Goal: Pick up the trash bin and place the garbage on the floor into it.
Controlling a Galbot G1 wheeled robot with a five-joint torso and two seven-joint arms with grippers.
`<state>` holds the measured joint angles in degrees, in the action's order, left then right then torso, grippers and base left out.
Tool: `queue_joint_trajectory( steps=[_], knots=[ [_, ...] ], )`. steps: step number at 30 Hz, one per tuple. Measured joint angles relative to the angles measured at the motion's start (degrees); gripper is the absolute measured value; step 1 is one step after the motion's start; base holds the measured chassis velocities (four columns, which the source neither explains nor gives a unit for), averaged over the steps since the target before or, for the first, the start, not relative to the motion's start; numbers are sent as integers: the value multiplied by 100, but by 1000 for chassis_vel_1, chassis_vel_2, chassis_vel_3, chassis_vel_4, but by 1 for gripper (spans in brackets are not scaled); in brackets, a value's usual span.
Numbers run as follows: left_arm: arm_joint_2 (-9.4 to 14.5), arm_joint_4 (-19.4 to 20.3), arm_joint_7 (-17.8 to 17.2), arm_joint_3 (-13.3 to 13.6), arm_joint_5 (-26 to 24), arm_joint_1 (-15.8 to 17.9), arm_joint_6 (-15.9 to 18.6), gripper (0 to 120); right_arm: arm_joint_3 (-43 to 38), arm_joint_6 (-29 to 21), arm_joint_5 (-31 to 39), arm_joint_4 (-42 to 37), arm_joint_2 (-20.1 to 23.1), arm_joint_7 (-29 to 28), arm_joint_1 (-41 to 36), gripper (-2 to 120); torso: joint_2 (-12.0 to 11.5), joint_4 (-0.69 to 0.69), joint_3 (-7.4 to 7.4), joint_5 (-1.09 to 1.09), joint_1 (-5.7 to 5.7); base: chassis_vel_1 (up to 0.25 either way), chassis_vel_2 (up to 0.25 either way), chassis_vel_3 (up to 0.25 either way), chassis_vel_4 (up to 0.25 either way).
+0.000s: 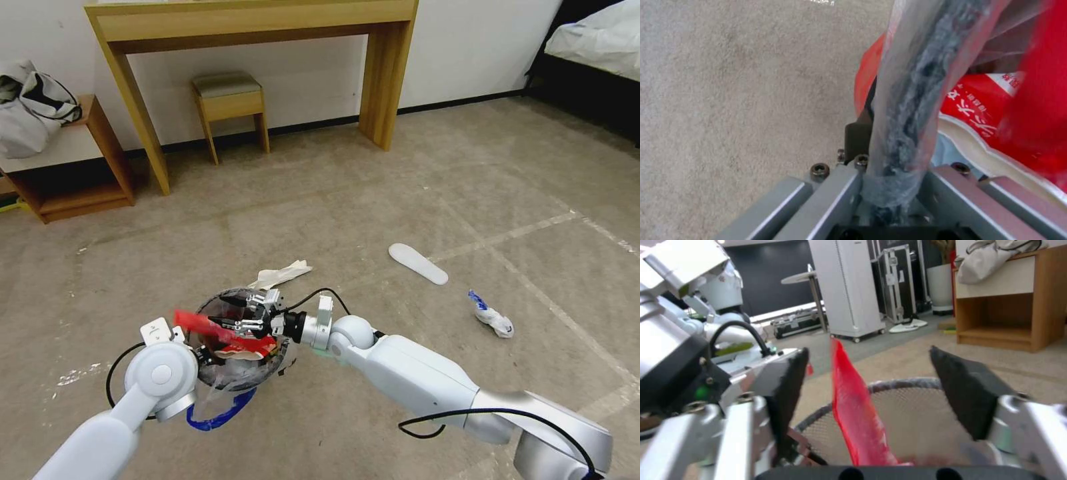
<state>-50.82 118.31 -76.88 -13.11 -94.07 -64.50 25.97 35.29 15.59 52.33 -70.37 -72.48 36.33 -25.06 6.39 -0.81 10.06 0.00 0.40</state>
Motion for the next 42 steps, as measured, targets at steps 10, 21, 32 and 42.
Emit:
queue_joint_trajectory(
  steps=[10, 21, 32, 42],
  knots=[
    [24, -44, -3, 31, -16, 48, -2, 0, -48, 71, -80, 46, 135, -35, 70, 100, 0, -1, 0, 0, 0, 0, 0, 0, 0],
    [36, -120, -1, 62, -48, 129, -2, 0, -647, 61, 249, -560, 475, -111, 298, 100, 0, 1, 1, 1, 0, 0, 0, 0, 0],
    [69, -171, 91, -40, -40, 151, 42, 0, -2815, 47, -293, -2254, 1950, -2459, -875, 100, 0, -5, 0, 2, 0, 0, 0, 0, 0],
    [29, -62, -90, -185, -35, 70, -107, 0, -4690, 142, -1294, -2978, 1986, -2938, -2991, 100, 0, -3, -1, 2, 0, 0, 0, 0, 0]
  ],
)
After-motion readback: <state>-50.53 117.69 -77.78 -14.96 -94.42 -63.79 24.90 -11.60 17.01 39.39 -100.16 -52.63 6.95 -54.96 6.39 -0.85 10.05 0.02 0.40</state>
